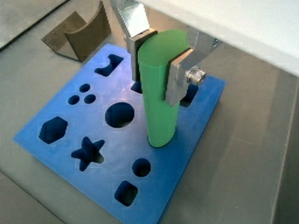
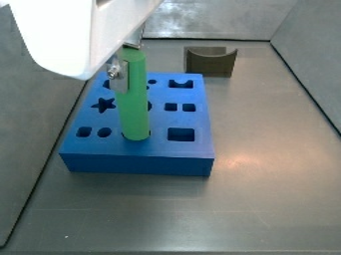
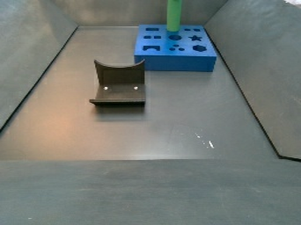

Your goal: Insert the oval object.

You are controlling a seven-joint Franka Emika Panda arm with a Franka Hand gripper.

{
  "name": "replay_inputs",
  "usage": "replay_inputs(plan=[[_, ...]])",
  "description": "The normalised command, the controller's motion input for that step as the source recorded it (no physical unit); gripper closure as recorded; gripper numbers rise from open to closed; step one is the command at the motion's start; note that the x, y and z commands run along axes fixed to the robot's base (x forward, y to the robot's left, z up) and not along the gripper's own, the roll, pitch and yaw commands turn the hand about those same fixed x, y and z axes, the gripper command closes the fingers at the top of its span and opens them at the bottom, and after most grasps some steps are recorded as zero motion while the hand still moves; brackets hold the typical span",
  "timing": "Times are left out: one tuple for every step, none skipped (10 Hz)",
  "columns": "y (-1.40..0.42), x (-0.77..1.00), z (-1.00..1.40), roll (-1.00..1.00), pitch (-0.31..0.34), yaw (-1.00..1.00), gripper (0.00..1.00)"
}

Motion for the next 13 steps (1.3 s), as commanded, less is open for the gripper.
replay_inputs(plan=[[0.00,0.17,-0.29,0.00,0.044,0.00,1.00],[0.00,0.26,-0.33,0.00,0.047,0.00,1.00],[0.00,0.29,-0.35,-0.01,0.030,0.00,1.00],[0.00,0.33,-0.34,-0.01,0.039,0.00,1.00],[0.00,0.32,-0.33,-0.02,0.036,0.00,1.00],[0.00,0.27,-0.34,-0.07,0.036,-0.02,1.00],[0.00,0.15,-0.37,-0.11,0.004,-0.03,1.00],[0.00,0.10,-0.37,-0.14,0.000,-0.02,1.00],[0.00,0.04,-0.34,-0.19,0.000,-0.11,1.00],[0.00,0.00,-0.29,-0.16,0.024,-0.07,1.00],[0.00,0.00,-0.02,0.00,0.000,-0.04,1.00],[0.00,0.00,0.00,0.00,-0.010,0.00,1.00],[0.00,0.00,0.00,0.00,0.000,0.00,1.00]])
